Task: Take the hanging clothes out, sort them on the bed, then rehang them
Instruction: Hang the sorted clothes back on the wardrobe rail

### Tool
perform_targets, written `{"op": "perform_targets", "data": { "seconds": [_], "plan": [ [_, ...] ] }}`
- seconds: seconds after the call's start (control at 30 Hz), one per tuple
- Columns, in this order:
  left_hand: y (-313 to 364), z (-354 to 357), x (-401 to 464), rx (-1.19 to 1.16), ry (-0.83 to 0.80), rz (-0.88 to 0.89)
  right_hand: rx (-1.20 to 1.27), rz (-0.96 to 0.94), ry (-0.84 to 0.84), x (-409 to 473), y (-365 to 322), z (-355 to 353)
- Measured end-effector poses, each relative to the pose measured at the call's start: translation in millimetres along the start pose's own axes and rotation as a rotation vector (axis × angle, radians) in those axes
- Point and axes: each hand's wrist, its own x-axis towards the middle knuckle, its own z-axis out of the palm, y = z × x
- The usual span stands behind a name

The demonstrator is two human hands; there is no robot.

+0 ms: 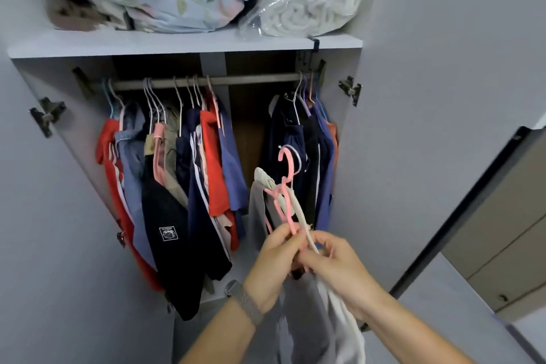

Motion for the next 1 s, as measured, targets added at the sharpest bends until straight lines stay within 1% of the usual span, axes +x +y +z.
{"op": "perform_targets", "data": {
  "seconds": [0.1, 0.2, 0.33, 0.4, 0.47, 0.6, 0.83, 1.0],
  "plan": [
    [15, -22, 23, -0.025, -0.020, 0.049, 0.063, -0.048, 0.047, 28, -13, 6],
    [27, -41, 55, 0.070, 0.049, 0.081, 0.029, -0.080, 0.114, 67, -15, 1],
    [32, -60, 113, 0.193, 0.124, 0.042, -0.003, -0.061, 0.170, 125, -1, -13],
    [34, -67, 143, 0.208, 0.154, 0.024, -0.011, -0.041, 0.196, 155, 6, -20],
    [42, -76, 175, 0.176, 0.192, 0.015, -0.006, -0.022, 0.208, 186, 9, -28],
    [74, -97, 231, -0.015, 0.295, -0.062, 0.029, 0.009, 0.234, 244, 3, -44],
    [135, -144, 305, -0.021, 0.419, -0.013, 0.048, -0.045, 0.156, 316, -24, -46],
    [152, -177, 355, 0.000, 0.464, -0.012, 0.047, -0.072, 0.189, 342, -27, -33]
  ]
}}
